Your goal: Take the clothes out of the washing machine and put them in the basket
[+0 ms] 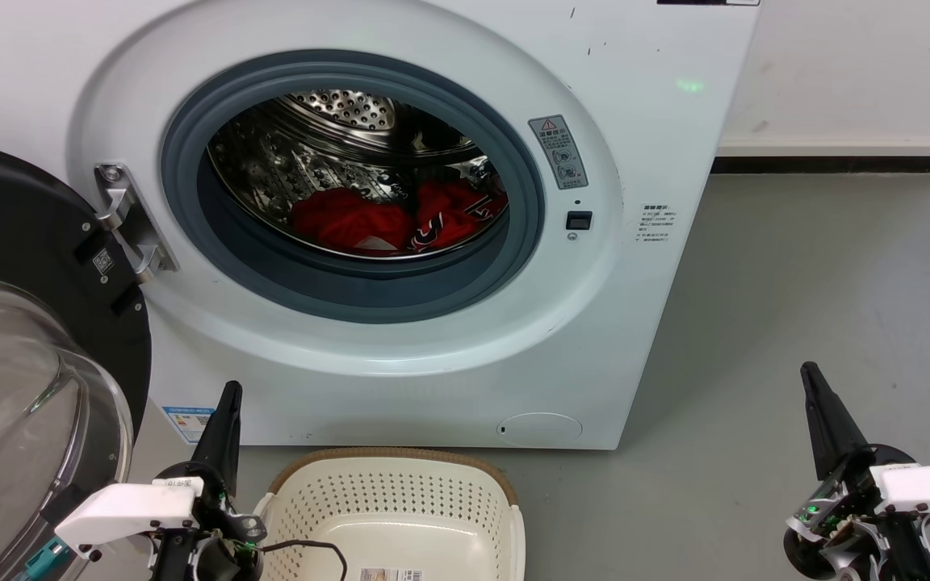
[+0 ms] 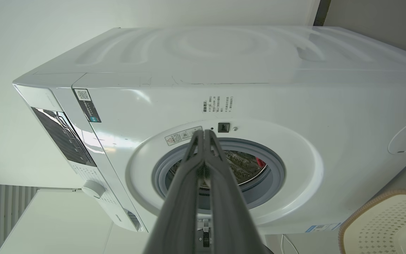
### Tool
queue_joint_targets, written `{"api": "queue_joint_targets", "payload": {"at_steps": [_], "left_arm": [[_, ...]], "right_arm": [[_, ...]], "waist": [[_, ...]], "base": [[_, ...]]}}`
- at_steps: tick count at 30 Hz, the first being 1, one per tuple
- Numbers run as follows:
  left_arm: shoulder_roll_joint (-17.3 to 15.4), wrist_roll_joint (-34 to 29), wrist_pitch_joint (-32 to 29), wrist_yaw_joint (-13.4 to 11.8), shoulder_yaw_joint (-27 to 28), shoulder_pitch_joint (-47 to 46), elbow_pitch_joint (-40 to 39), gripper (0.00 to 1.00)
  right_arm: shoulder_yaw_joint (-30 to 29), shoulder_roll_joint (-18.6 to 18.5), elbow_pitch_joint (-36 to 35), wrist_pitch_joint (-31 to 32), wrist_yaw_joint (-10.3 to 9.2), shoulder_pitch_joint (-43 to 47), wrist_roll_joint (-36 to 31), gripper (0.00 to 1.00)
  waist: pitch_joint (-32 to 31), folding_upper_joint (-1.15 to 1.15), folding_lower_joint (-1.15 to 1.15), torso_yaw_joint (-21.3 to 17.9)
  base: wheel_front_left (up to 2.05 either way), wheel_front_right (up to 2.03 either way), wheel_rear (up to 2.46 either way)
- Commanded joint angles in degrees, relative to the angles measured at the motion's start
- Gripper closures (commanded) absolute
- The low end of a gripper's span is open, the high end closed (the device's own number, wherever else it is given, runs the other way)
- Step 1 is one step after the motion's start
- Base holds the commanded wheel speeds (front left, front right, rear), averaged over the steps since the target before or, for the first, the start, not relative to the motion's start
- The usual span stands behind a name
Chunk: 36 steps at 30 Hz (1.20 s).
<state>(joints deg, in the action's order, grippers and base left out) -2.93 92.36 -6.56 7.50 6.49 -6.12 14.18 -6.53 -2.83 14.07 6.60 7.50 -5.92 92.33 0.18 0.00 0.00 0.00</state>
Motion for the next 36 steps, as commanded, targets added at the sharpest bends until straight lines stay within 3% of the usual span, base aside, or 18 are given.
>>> {"api": "queue_joint_targets", "payload": {"at_steps": [1, 36], "left_arm": [[0.11, 0.12, -0.12, 0.10, 0.12, -0.33, -0.12, 1.00], [0.11, 0.12, -0.12, 0.11, 0.12, -0.33, -0.12, 1.00]], "right_arm": [[0.05, -0.11, 0.06, 0.04, -0.02, -0.68, 0.17, 1.00], [0.05, -0.11, 0.06, 0.04, -0.02, -0.68, 0.17, 1.00]], "waist": [[0.00, 0.00, 0.00, 0.00], [0.00, 0.00, 0.00, 0.00]], "base": [[0.00, 0.00, 0.00], [0.00, 0.00, 0.00]]}}
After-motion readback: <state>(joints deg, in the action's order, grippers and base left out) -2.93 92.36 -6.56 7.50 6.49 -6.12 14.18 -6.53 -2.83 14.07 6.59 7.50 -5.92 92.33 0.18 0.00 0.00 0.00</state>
